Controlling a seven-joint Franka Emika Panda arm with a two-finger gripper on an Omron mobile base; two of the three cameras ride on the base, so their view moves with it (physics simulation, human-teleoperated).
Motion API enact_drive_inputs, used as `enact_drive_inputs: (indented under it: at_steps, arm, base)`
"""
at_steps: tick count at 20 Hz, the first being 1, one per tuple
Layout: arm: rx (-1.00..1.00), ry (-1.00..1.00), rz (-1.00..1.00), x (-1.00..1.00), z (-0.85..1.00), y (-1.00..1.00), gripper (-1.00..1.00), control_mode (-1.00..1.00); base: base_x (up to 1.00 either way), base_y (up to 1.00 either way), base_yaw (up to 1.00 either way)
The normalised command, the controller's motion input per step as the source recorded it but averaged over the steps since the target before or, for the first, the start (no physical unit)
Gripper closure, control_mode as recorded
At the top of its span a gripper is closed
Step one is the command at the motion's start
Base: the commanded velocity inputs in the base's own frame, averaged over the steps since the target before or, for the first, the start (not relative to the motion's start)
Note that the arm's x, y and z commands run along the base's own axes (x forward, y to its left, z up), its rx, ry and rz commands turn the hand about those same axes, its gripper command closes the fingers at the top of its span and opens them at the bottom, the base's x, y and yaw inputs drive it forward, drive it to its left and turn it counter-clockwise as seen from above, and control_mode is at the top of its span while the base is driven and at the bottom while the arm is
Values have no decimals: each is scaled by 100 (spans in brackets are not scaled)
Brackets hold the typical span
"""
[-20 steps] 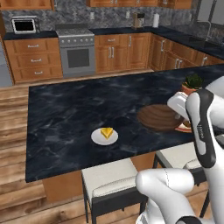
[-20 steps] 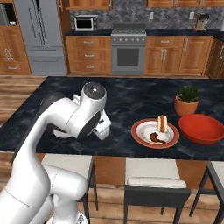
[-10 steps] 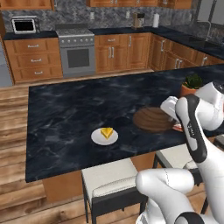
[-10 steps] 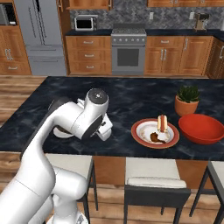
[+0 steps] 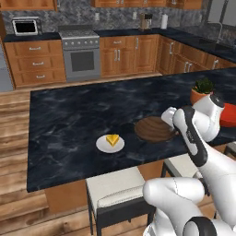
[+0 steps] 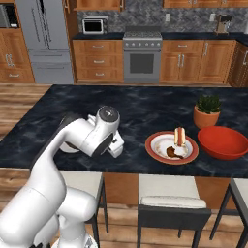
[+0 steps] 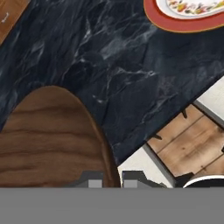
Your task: Take the smaller bowl and place it next to the appetizer plate on the dining counter , and place the larger bowl next to the plate with cooked food.
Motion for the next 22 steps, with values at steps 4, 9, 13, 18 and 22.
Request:
enact_drive_inputs:
  at_steps: [4, 9, 13, 18, 22]
  arm:
    - [0, 0, 0, 53, -32, 0, 100, -100]
    - [0, 0, 0, 53, -34, 0, 100, -100]
    - [0, 0, 0, 46, -41, 0, 100, -100]
    - [0, 1, 0, 43, -41, 0, 100, -100]
    - [0, 3, 0, 34, -39, 0, 100, -100]
  base:
    - [0, 0, 0]
    - [0, 0, 0]
    - [0, 0, 0]
    - [0, 0, 0]
    - [0, 0, 0]
